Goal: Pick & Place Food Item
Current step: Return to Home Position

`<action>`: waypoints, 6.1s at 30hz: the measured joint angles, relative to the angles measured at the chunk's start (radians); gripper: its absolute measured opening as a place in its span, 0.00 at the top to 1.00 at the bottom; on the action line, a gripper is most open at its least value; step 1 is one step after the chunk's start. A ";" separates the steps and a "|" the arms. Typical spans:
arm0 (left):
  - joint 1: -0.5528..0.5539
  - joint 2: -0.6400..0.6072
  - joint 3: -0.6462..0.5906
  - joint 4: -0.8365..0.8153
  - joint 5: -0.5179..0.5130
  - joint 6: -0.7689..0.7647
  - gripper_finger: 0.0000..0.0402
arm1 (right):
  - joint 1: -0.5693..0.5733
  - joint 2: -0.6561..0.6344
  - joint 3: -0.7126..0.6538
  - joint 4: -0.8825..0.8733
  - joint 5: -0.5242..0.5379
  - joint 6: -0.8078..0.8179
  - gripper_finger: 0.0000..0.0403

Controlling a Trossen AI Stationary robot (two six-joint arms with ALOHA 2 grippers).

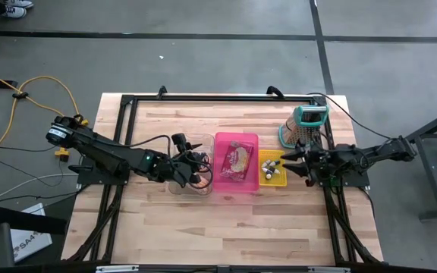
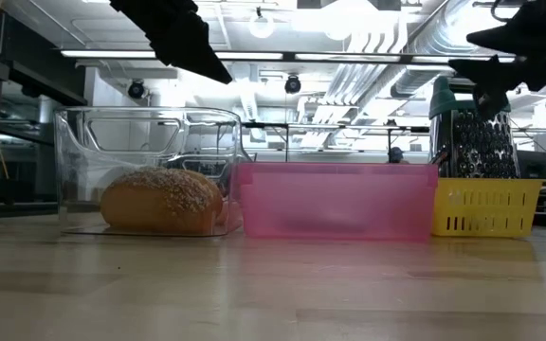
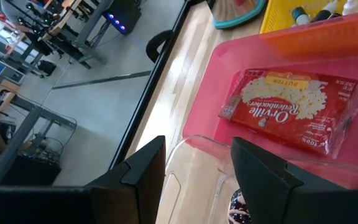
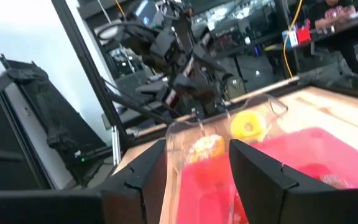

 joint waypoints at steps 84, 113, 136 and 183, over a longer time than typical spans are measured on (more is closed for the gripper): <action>0.000 0.000 0.000 -0.002 0.000 0.003 0.56 | -0.110 0.000 -0.003 -0.206 -0.187 -0.042 0.60; 0.000 0.000 0.000 -0.002 0.000 0.000 0.56 | -0.110 0.000 -0.003 -0.201 -0.187 -0.042 0.60; 0.103 -0.025 0.000 0.085 0.389 0.022 0.56 | -0.110 0.000 -0.003 -0.200 -0.187 -0.042 0.60; 0.524 -0.313 -0.064 0.094 0.873 -0.089 0.56 | -0.110 0.001 -0.003 -0.200 -0.187 -0.042 0.60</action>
